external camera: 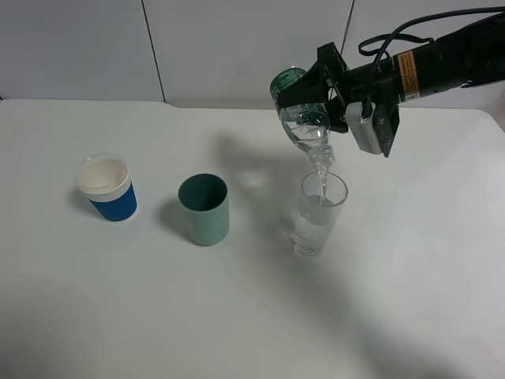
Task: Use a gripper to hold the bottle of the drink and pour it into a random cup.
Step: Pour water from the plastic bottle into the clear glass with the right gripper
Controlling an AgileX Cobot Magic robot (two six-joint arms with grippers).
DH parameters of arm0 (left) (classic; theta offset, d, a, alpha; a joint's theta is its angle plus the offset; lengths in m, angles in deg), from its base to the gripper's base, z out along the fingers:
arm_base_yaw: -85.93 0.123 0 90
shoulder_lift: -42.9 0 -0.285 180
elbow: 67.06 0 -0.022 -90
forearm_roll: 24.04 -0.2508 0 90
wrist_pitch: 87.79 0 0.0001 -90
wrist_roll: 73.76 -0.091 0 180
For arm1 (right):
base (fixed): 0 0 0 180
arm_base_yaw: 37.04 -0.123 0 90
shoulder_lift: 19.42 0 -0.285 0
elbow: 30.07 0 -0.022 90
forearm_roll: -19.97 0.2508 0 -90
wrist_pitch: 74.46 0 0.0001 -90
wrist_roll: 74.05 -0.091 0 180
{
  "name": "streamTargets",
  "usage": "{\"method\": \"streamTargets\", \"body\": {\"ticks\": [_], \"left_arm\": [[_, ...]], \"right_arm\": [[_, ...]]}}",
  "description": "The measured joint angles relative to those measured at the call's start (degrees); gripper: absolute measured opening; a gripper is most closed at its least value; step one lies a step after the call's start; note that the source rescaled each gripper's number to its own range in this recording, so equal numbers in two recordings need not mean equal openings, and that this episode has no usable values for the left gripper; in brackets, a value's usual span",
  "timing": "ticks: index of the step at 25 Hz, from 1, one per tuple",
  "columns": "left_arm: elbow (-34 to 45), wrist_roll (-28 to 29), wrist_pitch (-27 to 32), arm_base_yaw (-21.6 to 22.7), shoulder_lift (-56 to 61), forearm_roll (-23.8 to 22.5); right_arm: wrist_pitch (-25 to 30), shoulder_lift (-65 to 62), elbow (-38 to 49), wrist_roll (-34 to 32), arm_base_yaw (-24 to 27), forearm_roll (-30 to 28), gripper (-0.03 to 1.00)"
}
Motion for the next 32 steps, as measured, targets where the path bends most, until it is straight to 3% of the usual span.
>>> {"method": "streamTargets", "body": {"ticks": [32], "left_arm": [[0.00,0.00,0.00,0.00,0.00,0.00]], "right_arm": [[-1.13,-0.44,0.00,3.55,-0.69,0.00,0.01]]}}
